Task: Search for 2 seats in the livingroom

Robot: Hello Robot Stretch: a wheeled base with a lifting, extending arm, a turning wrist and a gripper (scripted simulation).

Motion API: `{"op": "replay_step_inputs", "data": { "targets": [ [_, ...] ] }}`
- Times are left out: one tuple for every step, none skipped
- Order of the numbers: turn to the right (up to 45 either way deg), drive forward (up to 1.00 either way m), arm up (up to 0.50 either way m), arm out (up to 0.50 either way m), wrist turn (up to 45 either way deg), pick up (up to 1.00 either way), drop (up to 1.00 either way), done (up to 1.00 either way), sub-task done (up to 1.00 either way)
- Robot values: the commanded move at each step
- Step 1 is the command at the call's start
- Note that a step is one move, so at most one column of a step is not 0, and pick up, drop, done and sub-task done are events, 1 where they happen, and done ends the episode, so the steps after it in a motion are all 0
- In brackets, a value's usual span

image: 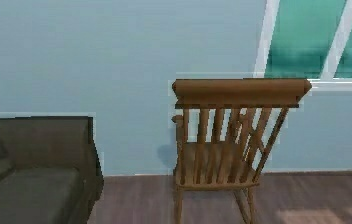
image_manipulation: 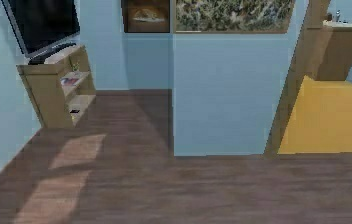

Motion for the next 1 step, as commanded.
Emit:
{"op": "replay_step_inputs", "data": {
  "targets": [
    [12.0, 0.0, 0.0, 0.0, 0.0, 0.0, 0.0, 0.0, 0.0]
  ]
}}
